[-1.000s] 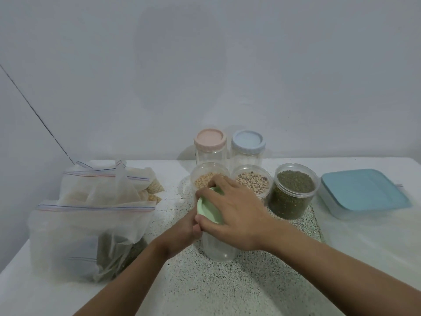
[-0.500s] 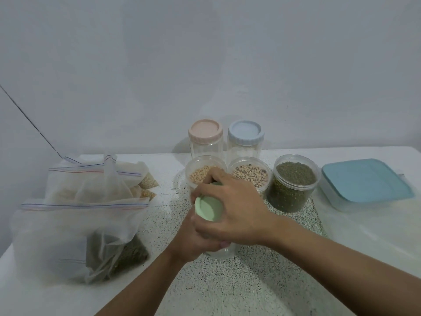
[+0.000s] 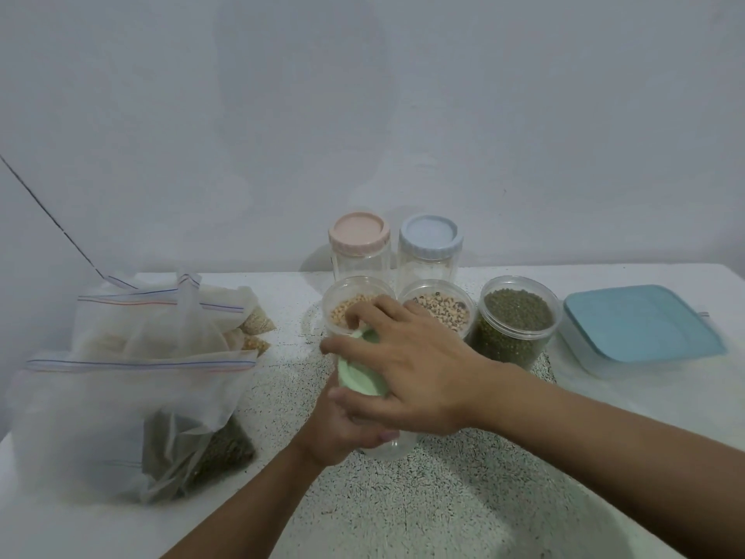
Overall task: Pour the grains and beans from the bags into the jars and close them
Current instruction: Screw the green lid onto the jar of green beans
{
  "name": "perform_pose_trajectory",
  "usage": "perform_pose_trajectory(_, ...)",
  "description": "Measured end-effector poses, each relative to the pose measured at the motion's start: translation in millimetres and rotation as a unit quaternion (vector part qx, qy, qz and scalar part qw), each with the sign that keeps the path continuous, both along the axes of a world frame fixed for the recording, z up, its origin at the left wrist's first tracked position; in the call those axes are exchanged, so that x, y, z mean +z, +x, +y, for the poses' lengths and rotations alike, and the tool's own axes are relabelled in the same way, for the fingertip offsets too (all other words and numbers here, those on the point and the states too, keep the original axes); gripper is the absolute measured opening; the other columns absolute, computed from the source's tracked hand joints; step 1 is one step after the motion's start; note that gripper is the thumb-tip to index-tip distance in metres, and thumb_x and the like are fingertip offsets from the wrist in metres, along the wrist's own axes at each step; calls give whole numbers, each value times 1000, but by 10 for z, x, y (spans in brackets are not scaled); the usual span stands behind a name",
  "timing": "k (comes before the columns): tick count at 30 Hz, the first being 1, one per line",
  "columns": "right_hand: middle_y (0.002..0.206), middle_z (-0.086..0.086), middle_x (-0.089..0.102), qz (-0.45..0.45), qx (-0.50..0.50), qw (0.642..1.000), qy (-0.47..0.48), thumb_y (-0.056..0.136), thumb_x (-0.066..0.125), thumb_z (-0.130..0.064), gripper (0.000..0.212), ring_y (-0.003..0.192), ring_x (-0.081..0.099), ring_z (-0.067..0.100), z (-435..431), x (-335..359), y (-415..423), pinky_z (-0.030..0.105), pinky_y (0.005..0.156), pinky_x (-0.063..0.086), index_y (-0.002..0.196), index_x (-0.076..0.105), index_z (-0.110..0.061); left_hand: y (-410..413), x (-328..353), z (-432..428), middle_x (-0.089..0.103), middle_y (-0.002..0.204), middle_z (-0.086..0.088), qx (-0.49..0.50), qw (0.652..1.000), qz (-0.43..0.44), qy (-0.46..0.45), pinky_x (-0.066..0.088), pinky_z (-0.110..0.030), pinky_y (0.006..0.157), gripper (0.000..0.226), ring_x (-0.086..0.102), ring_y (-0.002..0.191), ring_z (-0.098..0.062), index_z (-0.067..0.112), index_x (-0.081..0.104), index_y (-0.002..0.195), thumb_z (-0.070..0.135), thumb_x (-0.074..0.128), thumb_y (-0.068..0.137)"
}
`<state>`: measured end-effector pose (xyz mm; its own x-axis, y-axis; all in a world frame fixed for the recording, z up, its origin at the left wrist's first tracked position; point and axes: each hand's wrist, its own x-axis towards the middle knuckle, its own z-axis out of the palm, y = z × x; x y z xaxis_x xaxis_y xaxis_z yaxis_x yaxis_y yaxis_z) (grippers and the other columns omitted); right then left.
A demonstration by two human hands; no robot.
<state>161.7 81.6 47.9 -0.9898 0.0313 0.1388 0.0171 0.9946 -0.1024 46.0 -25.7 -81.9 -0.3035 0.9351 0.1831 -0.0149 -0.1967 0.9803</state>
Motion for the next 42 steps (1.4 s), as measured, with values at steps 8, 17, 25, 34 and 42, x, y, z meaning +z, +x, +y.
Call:
perform_pose_trajectory(8, 114, -13, 65, -77, 35, 986, -141, 91, 66, -46, 27, 111, 52, 6, -41, 369, -31, 33, 100, 41, 112, 74, -30, 20, 97, -16, 71, 115, -2, 7, 1000, -2, -25, 55, -18, 85, 65, 67, 110, -2, 11, 59, 127, 20, 85, 68)
perform_pose_trajectory(17, 131, 5, 49, -125, -138, 982, 4, 92, 29, -80, 69, 122, 47, 27, -135, 351, -11, 44, 96, 44, 141, 45, -34, 19, 70, -3, 72, 117, -5, -21, 998, -40, -34, 56, -27, 90, 70, 69, 112, -19, 3, 52, 131, 23, 88, 74)
perform_pose_trajectory(25, 161, -11, 32, -163, -22, 967, -193, 94, 58, -56, 42, 149, 20, 10, -147, 541, 50, 45, 120, 18, 136, 56, -48, 7, 97, -24, 68, 126, 9, -13, 999, -33, -26, 54, -23, 92, 88, 63, 121, -11, 0, 38, 138, 26, 89, 71)
perform_pose_trajectory(34, 140, 11, 44, -158, -139, 977, 23, 91, 36, -76, 59, 124, 46, 33, -214, 395, 44, 46, 95, 41, 144, 34, -50, 18, 97, -33, 74, 110, 3, -2, 999, -21, -47, 55, -30, 90, 61, 69, 110, -15, 17, 64, 125, 20, 89, 69)
perform_pose_trajectory(42, 159, 10, 28, -199, -114, 973, -19, 85, 19, -86, 71, 143, 29, 33, -198, 462, 44, 56, 112, 34, 149, 25, -56, 34, 134, -49, 71, 123, 10, -6, 998, -25, -63, 55, -24, 91, 80, 67, 118, -11, 35, 52, 139, 24, 90, 69)
